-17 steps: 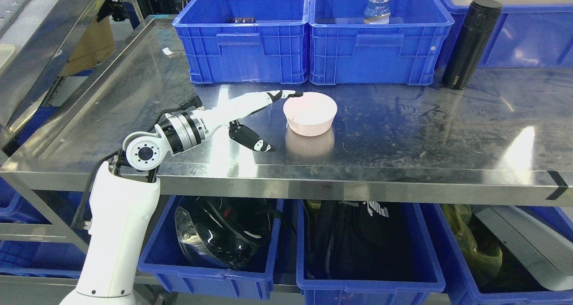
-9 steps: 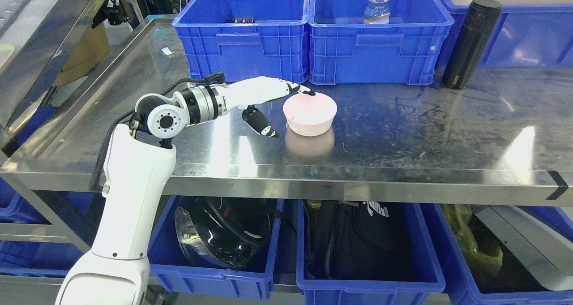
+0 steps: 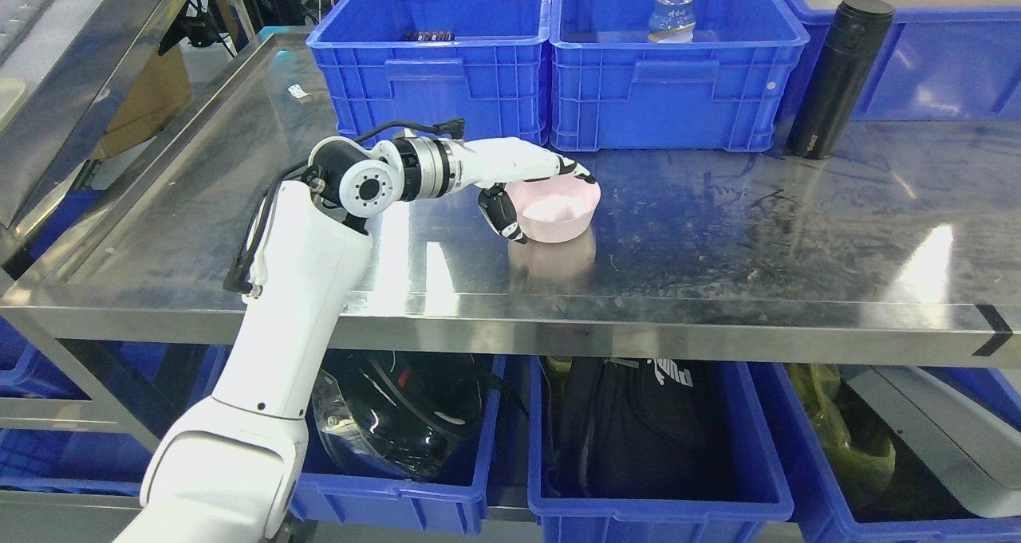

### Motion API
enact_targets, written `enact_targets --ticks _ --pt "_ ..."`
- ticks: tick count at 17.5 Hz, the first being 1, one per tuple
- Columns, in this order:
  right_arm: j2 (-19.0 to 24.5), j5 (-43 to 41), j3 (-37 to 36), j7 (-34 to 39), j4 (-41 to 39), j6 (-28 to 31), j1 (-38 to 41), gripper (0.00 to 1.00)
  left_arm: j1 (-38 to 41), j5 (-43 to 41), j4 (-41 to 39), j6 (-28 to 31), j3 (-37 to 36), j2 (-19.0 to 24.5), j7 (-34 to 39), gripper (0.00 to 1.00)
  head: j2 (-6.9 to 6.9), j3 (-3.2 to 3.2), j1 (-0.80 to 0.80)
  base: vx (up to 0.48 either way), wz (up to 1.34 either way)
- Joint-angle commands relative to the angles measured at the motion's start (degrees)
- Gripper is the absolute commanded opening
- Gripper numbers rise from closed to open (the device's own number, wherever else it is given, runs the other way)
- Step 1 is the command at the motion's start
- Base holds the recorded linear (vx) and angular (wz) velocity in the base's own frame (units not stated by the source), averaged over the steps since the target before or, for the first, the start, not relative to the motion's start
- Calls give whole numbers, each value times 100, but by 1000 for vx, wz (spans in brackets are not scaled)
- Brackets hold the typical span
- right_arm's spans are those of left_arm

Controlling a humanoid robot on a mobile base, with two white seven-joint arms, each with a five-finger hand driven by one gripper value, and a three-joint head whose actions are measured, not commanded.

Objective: Stack pink IKEA bowl on shelf middle layer
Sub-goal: 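Hook the left hand fingers over the pink bowl rim and grip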

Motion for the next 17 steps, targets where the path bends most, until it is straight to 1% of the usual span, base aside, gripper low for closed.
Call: enact_targets --ticks 1,5,7,10,12,14,17 --pt "-100 0 0 4 -100 -5 26 100 -255 -509 1183 -58 -347 -469 27 86 0 0 0 0 0" --pt "-100 0 0 4 -100 -5 17 100 -703 -1018 1130 -5 -312 -469 -26 86 0 0 0 0 0" --pt "-100 0 0 4 -100 -5 17 100 -712 -1212 1078 -5 -312 -469 -26 86 0 0 0 0 0" --pt "-100 0 0 4 -100 -5 26 100 -756 -1756 876 4 -312 -469 -113 86 0 0 0 0 0" --pt "-100 0 0 4 -100 -5 17 100 -695 -1802 779 4 -312 -469 -385 86 0 0 0 0 0" --pt "-100 0 0 4 -100 -5 26 100 -485 -1793 778 -14 -347 -469 -377 86 0 0 0 0 0" --pt "-100 0 0 4 -100 -5 17 100 -475 -1767 805 -66 -400 -469 -325 86 -1 0 0 0 0"
